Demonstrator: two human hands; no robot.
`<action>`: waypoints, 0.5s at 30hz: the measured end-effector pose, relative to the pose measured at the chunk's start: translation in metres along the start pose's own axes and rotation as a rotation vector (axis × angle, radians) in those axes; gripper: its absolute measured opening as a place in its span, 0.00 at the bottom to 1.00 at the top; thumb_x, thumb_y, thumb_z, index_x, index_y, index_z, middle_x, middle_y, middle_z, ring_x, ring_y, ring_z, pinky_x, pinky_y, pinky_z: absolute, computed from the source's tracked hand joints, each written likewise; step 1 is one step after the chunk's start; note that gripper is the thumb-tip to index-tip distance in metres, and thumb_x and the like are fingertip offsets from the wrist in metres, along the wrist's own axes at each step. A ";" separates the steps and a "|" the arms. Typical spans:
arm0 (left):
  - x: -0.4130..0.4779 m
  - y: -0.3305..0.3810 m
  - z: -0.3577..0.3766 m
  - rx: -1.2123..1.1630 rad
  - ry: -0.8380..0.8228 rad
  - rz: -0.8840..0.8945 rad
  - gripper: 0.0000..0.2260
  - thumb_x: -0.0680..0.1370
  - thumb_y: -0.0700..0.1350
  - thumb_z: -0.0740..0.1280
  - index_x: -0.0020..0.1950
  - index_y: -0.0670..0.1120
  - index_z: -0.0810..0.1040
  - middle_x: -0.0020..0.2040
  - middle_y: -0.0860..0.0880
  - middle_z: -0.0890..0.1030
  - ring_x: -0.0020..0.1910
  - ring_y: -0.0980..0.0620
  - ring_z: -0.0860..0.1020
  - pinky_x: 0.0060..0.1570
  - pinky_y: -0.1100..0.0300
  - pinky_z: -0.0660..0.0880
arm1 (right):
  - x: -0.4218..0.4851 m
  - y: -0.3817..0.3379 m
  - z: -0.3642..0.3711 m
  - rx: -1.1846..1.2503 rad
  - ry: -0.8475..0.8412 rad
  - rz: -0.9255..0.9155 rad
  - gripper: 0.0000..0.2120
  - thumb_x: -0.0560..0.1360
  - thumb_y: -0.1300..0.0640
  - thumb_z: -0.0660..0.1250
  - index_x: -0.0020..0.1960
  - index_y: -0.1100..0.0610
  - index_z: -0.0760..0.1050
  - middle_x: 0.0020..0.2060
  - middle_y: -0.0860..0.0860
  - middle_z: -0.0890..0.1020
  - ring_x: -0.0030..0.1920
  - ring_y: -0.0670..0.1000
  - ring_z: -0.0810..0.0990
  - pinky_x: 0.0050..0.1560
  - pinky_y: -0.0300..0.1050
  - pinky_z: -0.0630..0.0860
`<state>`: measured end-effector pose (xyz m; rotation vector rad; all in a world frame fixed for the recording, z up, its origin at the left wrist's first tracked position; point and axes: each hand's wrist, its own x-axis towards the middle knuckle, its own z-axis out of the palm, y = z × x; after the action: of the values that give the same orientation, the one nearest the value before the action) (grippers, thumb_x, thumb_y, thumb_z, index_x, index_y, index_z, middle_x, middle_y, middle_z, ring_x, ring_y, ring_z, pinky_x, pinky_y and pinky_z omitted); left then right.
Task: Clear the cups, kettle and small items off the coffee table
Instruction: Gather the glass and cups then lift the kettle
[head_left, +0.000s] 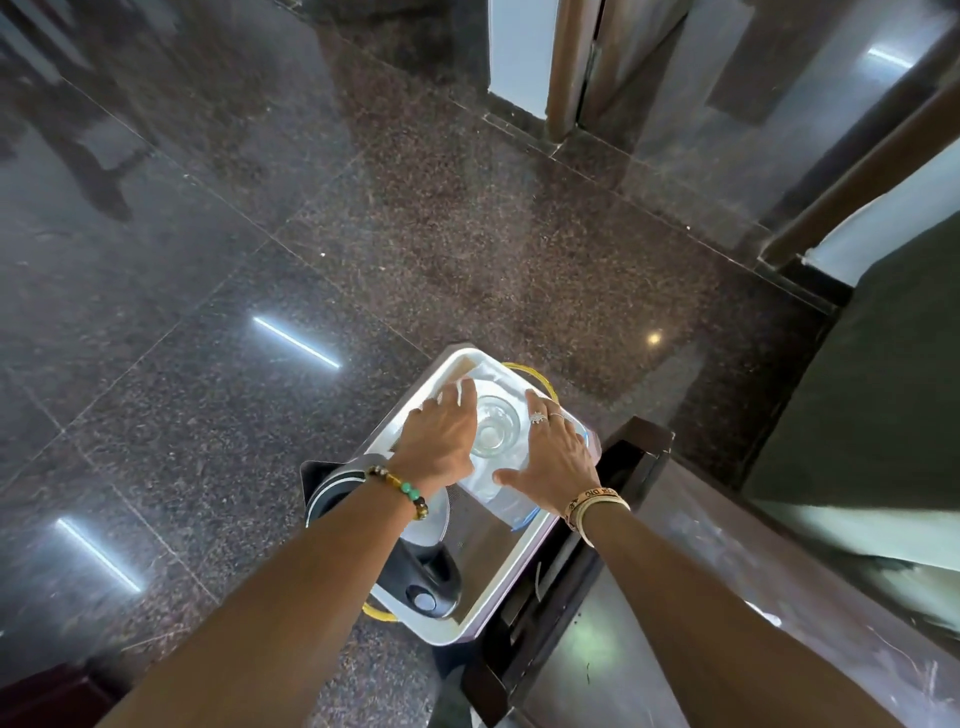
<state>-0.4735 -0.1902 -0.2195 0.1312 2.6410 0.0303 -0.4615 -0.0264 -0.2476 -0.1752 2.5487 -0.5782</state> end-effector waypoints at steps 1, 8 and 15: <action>0.003 0.001 0.003 -0.009 -0.002 -0.003 0.45 0.67 0.41 0.75 0.76 0.45 0.50 0.71 0.42 0.65 0.59 0.40 0.75 0.52 0.49 0.76 | 0.003 0.000 0.003 0.012 -0.005 0.002 0.57 0.68 0.41 0.76 0.81 0.57 0.43 0.80 0.55 0.55 0.78 0.57 0.58 0.75 0.56 0.62; 0.016 -0.001 0.020 -0.057 -0.040 0.028 0.47 0.69 0.40 0.74 0.77 0.47 0.46 0.65 0.42 0.71 0.56 0.43 0.77 0.49 0.50 0.77 | 0.021 0.000 0.017 0.096 -0.036 -0.004 0.56 0.67 0.45 0.79 0.81 0.56 0.46 0.79 0.55 0.59 0.79 0.55 0.59 0.74 0.51 0.62; 0.019 0.005 0.035 -0.083 -0.036 -0.002 0.44 0.71 0.41 0.73 0.78 0.45 0.48 0.63 0.41 0.71 0.52 0.43 0.80 0.46 0.54 0.76 | 0.034 -0.005 0.035 0.156 -0.044 -0.007 0.54 0.69 0.49 0.78 0.82 0.55 0.46 0.80 0.55 0.58 0.79 0.54 0.58 0.75 0.50 0.61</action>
<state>-0.4733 -0.1838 -0.2591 0.1000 2.5992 0.1360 -0.4730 -0.0519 -0.2881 -0.1399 2.4492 -0.7641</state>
